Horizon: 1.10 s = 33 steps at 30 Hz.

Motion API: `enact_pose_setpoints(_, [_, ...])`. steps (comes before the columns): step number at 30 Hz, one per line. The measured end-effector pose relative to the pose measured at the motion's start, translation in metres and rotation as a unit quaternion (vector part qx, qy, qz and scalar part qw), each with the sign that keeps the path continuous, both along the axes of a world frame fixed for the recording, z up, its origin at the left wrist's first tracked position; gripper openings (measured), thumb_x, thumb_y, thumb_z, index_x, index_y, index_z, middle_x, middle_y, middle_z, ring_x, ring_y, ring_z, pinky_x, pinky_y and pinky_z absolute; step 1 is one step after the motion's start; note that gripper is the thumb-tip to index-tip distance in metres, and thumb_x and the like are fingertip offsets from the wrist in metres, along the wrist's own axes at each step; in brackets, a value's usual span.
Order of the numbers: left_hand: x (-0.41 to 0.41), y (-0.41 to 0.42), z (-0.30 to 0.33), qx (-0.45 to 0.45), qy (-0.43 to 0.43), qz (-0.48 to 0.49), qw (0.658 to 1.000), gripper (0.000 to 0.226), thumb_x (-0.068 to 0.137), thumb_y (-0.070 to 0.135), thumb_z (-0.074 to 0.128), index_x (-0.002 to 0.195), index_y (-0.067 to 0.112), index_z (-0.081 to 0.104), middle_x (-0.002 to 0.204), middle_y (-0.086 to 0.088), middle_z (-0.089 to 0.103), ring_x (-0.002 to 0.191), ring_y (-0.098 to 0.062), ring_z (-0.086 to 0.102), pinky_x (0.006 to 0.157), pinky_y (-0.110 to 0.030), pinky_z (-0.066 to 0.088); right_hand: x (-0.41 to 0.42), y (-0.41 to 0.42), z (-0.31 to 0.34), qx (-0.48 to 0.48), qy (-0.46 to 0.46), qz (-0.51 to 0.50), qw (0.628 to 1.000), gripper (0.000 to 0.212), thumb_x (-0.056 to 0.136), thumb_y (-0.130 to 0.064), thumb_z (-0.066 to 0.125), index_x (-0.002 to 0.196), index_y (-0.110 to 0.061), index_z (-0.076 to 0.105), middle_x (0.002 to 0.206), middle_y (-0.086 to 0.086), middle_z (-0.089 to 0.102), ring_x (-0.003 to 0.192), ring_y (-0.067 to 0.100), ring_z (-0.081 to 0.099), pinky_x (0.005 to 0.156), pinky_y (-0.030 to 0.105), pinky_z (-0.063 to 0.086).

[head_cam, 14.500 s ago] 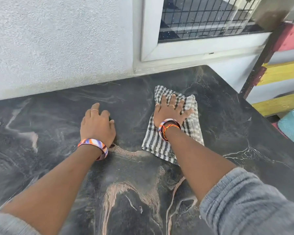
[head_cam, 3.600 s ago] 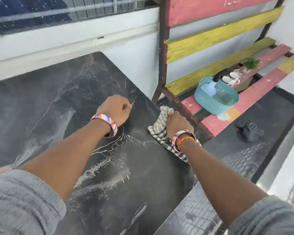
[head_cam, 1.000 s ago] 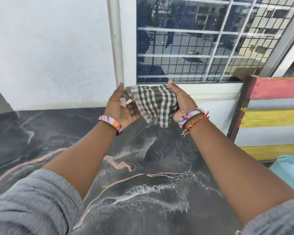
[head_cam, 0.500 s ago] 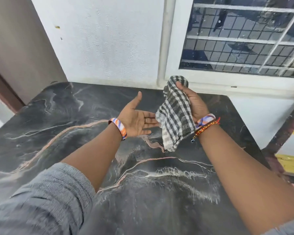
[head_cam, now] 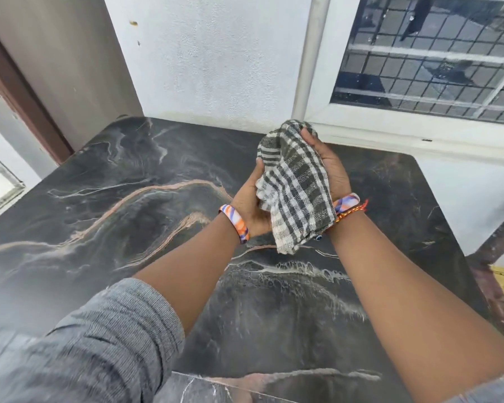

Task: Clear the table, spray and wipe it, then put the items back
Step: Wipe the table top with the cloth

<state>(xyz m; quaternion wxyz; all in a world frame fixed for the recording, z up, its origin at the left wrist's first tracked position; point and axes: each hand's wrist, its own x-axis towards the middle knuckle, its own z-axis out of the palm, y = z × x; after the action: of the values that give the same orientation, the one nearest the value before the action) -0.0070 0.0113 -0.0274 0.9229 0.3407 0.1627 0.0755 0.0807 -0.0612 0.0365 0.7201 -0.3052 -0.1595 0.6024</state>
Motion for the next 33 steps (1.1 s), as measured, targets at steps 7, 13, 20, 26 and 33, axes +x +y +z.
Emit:
enact_pose_setpoints(7, [-0.025,-0.025,0.013,0.060,-0.003,0.026,0.998,0.054,0.065,0.037,0.076,0.108,0.009,0.062,0.100,-0.011,0.071,0.092,-0.025,0.069,0.087,-0.043,0.055,0.000,-0.063,-0.008,-0.062,-0.041,-0.001,0.997,0.041,0.091,-0.037,0.039,0.102,-0.004,0.060,0.101,0.013,0.064,0.091,0.028,0.062,0.084,0.040,0.051])
enact_pose_setpoints(13, [-0.039,-0.072,0.019,0.056,0.037,0.047,0.997,0.029,0.073,0.020,0.070,0.098,0.006,0.066,0.093,-0.013,0.074,0.086,-0.024,0.072,0.080,-0.045,0.057,0.000,-0.127,-0.019,-0.082,-0.060,-0.131,0.986,0.028,0.094,-0.028,0.046,0.103,-0.006,0.062,0.106,0.013,0.066,0.101,0.028,0.062,0.091,0.046,0.048])
enact_pose_setpoints(20, [-0.040,-0.123,0.061,0.220,0.100,0.048,0.969,0.063,0.083,-0.005,0.058,0.140,0.008,0.034,0.144,-0.015,0.040,0.125,-0.021,0.051,0.103,-0.035,0.043,-0.002,-0.196,0.001,-0.146,-0.172,-0.183,0.957,0.054,0.071,-0.022,0.072,0.119,-0.003,0.057,0.133,0.015,0.053,0.127,0.031,0.045,0.109,0.056,0.028])
enact_pose_setpoints(26, [-0.042,-0.170,0.073,0.620,0.139,0.052,0.771,0.059,0.071,0.002,0.075,0.126,0.011,0.056,0.113,0.000,0.058,0.108,-0.010,0.049,0.084,-0.010,0.036,0.004,-0.246,0.008,-0.257,-0.431,-0.234,0.833,0.064,0.067,-0.007,0.079,0.122,0.003,0.049,0.127,0.015,0.056,0.109,0.025,0.056,0.095,0.037,0.046])
enact_pose_setpoints(33, [-0.034,-0.218,0.058,0.691,0.196,0.185,0.671,0.030,0.073,0.017,0.070,0.104,0.018,0.070,0.111,-0.004,0.070,0.087,-0.017,0.061,0.075,-0.021,0.044,0.002,-0.298,0.000,-0.252,-0.457,-0.311,0.794,0.040,0.068,-0.019,0.081,0.101,-0.003,0.065,0.101,0.005,0.068,0.078,0.009,0.061,0.081,0.025,0.050])
